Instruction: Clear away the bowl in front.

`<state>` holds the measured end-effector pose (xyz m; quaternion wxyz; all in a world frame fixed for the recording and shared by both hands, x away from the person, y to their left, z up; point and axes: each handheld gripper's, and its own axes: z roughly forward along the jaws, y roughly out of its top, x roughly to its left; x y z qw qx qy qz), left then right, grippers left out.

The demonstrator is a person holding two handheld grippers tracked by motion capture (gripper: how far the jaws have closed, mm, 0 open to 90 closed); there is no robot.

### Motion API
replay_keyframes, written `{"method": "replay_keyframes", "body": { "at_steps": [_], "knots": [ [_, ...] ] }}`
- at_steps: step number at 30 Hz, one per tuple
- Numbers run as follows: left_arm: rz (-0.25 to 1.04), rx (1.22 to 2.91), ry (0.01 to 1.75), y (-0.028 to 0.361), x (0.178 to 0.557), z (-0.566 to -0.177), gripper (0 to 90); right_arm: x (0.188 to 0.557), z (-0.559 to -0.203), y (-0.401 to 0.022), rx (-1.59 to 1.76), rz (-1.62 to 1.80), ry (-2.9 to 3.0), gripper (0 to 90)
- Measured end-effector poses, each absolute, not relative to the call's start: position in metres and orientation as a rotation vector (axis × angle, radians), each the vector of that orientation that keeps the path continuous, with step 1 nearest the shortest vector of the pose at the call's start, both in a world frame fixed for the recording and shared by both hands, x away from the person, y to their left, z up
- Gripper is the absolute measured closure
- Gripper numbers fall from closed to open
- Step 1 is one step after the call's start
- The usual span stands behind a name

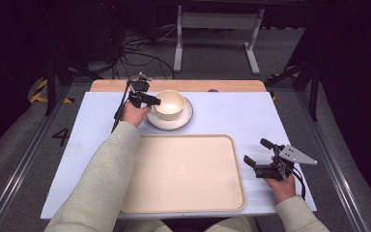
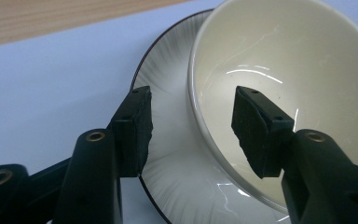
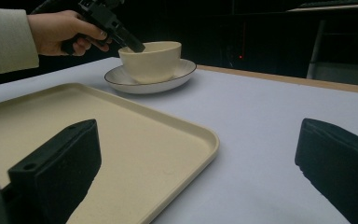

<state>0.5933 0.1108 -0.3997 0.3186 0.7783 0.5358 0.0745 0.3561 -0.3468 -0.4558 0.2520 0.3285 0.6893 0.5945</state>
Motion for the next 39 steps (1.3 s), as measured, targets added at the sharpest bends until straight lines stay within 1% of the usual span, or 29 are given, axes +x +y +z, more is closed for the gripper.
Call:
{"method": "replay_keyframes", "body": {
  "at_steps": [2, 5, 7, 12, 14, 22, 24, 27, 32, 37, 39],
  "knots": [
    [0.192, 2.067, 1.407, 0.110, 0.595, -0.400, 49.6, 0.356, -0.456, -0.347, 0.894, 1.617, 1.875, 0.4],
    [0.125, 2.079, 1.440, 0.107, 0.599, -0.403, 49.7, 0.356, -0.456, -0.347, 0.892, 1.616, 1.874, 0.5],
    [0.110, 2.082, 1.461, 0.105, 0.600, -0.404, 52.2, 0.356, -0.456, -0.347, 0.892, 1.617, 1.872, 0.5],
    [0.101, 2.084, 1.520, 0.103, 0.603, -0.406, 61.4, 0.356, -0.456, -0.347, 0.892, 1.618, 1.871, 0.5],
    [0.095, 2.081, 1.530, 0.103, 0.603, -0.406, 63.6, 0.356, -0.456, -0.347, 0.891, 1.617, 1.872, 0.6],
    [0.084, 2.080, 1.548, 0.101, 0.604, -0.407, 66.4, 0.356, -0.456, -0.347, 0.893, 1.620, 1.871, 0.7],
    [0.084, 2.085, 1.547, 0.100, 0.604, -0.407, 68.8, 0.356, -0.456, -0.347, 0.893, 1.620, 1.871, 0.8],
    [0.077, 2.084, 1.561, 0.097, 0.603, -0.405, 74.7, 0.356, -0.456, -0.347, 0.892, 1.620, 1.873, 1.0],
    [0.066, 2.052, 1.601, 0.098, 0.605, -0.405, 77.0, 0.356, -0.456, -0.347, 0.893, 1.622, 1.872, 1.1],
    [0.081, 2.032, 1.624, 0.102, 0.605, -0.405, 82.8, 0.356, -0.456, -0.348, 0.893, 1.623, 1.872, 1.2],
    [0.044, 1.992, 1.626, 0.106, 0.605, -0.405, 82.5, 0.356, -0.456, -0.347, 0.892, 1.622, 1.873, 1.4]
  ]
}}
